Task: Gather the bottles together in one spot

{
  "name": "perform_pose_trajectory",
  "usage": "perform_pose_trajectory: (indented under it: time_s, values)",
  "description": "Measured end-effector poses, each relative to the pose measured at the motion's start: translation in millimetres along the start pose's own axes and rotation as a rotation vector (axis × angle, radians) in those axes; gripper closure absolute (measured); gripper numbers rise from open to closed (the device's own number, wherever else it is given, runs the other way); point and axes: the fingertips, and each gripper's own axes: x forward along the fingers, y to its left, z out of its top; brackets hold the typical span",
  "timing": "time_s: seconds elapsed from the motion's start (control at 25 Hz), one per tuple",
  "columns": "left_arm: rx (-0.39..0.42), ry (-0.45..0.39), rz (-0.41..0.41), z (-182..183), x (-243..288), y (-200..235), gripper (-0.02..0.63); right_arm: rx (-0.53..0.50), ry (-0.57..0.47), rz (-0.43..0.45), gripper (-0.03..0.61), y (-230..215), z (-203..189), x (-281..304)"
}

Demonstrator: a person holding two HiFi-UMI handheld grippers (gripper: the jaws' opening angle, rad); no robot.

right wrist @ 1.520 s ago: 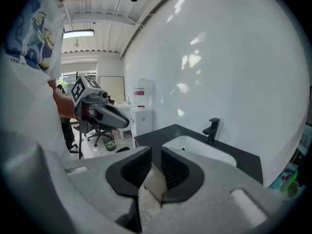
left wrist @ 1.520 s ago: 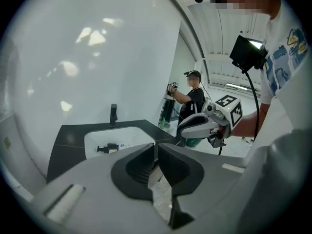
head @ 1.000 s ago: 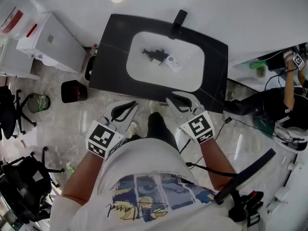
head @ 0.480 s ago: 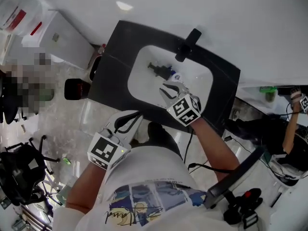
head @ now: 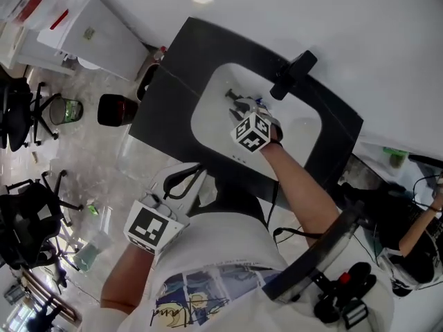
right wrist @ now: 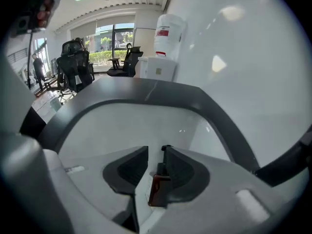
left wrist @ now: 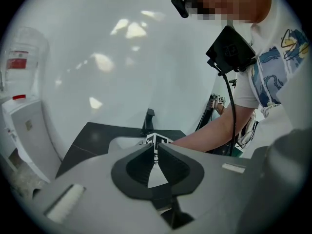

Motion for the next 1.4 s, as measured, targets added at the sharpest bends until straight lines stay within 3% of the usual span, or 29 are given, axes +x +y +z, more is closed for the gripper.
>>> perform_pose_trajectory:
  time_s: [0.48, 1.12, 1.4]
  values:
    - [-0.062, 0.014, 0.077, -8.8, -7.3, 18.2, 0.588, -0.029, 0.152, -0.002, 0.465, -27.0, -24.4, 74.4]
    - [-0.091, 0.031, 0.109, -13.8, -7.3, 22.8, 0.588, 0.011, 0.232, 0.046, 0.465, -29.7, -28.8, 100.2]
    - [-0.089, 0.021, 0.105, -11.8, -5.5, 20.9, 0.588, 0.065, 0.246, 0.017, 0.463, -37.3, -31.4, 94.6]
